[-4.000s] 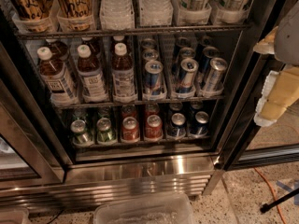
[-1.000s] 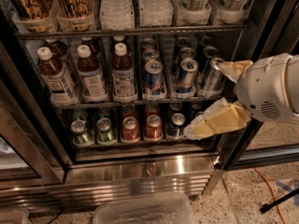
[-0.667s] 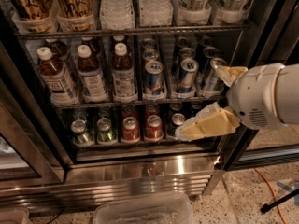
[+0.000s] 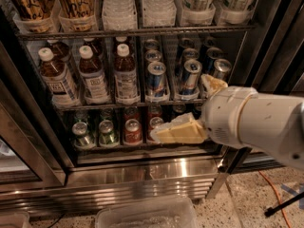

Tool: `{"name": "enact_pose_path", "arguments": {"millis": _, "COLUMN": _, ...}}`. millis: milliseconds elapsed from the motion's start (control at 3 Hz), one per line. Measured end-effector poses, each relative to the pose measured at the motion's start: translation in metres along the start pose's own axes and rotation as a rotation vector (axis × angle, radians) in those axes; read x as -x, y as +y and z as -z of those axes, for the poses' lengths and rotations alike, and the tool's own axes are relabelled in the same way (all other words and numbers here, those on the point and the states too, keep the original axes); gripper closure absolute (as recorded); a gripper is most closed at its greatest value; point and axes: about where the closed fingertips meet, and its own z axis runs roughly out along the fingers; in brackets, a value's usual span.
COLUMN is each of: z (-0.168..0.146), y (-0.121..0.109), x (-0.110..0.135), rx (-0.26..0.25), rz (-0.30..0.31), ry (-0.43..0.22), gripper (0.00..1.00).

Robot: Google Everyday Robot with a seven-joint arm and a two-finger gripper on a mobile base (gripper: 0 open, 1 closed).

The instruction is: Pick blue plastic bottle from middle shelf of fridge

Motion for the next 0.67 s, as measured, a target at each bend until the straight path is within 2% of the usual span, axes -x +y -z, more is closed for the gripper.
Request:
{"name": "enact_pose_path", "arguments": {"millis": 333, "z": -0.026, "y": 0.006, "x": -0.002, "rx": -0.014, "rz": -0.032, "ry": -0.082, "gripper": 0.00}}
{"name": "enact_pose_path", "arguments": {"millis": 667, "z": -0.032, "y": 0.017, "x": 0.012, "rx": 0.000, "rz": 0.001, "ry": -0.118, "gripper": 0.00}}
